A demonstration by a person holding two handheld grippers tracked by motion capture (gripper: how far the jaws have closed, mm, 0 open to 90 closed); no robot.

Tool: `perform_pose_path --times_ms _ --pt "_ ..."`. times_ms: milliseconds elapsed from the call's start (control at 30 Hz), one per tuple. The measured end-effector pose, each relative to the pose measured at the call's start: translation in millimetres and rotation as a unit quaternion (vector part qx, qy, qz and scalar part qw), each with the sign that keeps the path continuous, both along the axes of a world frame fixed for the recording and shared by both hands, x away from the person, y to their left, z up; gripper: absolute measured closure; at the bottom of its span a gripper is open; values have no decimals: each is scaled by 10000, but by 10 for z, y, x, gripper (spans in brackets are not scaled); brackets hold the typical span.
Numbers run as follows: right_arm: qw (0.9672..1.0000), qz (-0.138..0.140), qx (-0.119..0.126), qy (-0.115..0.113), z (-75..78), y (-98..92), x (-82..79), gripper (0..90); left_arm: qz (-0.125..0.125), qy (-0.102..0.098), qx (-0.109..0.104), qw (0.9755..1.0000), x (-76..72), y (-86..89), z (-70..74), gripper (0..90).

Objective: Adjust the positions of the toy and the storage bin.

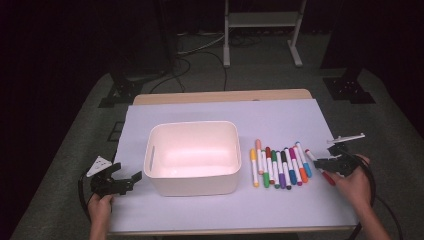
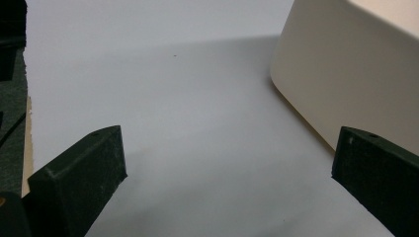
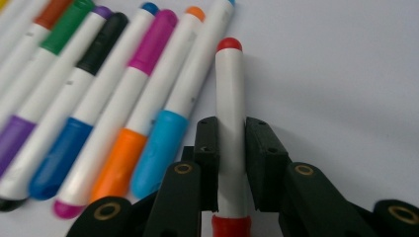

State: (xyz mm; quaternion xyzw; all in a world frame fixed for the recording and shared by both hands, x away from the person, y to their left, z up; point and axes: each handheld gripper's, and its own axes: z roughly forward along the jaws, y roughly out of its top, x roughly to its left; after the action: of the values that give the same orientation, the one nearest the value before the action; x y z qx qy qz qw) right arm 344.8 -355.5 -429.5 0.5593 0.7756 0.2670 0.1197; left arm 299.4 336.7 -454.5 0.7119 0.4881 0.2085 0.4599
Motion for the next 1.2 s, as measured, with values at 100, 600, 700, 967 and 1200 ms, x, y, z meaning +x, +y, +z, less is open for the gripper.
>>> perform_pose_path --times_ms 100,600,700,967,1200 --pt "9996 189 190 -107 151 27 -49 760 0 1 15 10000 0 -3 0 0" --pt "9721 1879 1310 -508 1012 685 -163 759 -21 -31 38 10000 -3 -4 -1 0" --pt "9624 2288 1359 -540 1172 905 -163 759 -21 -30 36 10000 -3 -4 0 0" --pt "9353 3158 1520 -485 1447 1429 -131 759 -32 -9 42 10000 -1 -1 1 0" --pt "9123 3770 1552 -381 1614 1857 -87 759 -32 -3 20 10000 1 0 -1 0"
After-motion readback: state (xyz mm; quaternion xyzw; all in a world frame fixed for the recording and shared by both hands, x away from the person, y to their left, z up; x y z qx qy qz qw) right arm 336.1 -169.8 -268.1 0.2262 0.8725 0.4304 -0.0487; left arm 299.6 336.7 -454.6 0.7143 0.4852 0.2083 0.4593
